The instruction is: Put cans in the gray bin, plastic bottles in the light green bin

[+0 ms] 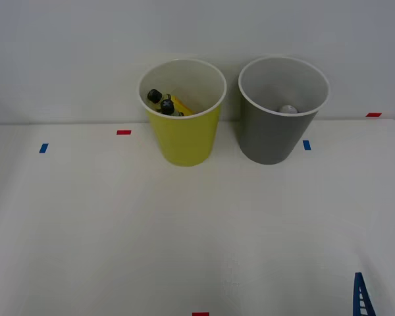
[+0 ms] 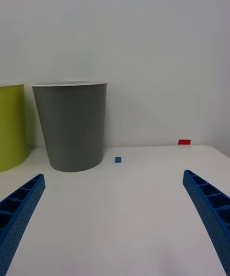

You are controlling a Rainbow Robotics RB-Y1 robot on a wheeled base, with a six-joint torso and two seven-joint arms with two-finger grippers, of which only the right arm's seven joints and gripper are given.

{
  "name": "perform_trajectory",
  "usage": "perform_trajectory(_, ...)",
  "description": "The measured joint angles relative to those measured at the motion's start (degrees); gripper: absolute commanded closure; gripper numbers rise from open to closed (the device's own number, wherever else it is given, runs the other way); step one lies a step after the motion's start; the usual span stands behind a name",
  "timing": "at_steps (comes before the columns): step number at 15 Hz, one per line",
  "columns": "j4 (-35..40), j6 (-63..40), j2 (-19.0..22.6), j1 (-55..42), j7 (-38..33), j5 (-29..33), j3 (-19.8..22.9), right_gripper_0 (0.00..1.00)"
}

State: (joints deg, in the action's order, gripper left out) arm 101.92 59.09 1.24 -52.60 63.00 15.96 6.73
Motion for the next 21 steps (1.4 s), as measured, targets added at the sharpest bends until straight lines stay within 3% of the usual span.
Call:
perform_trajectory(10,-2.91,2.79,-0.01,0.21,2.65,-3.83,0.34,0.00)
perform_trajectory(21,-2.90,2.81,0.92,0.05,4.11,-3.39,0.38,0.00)
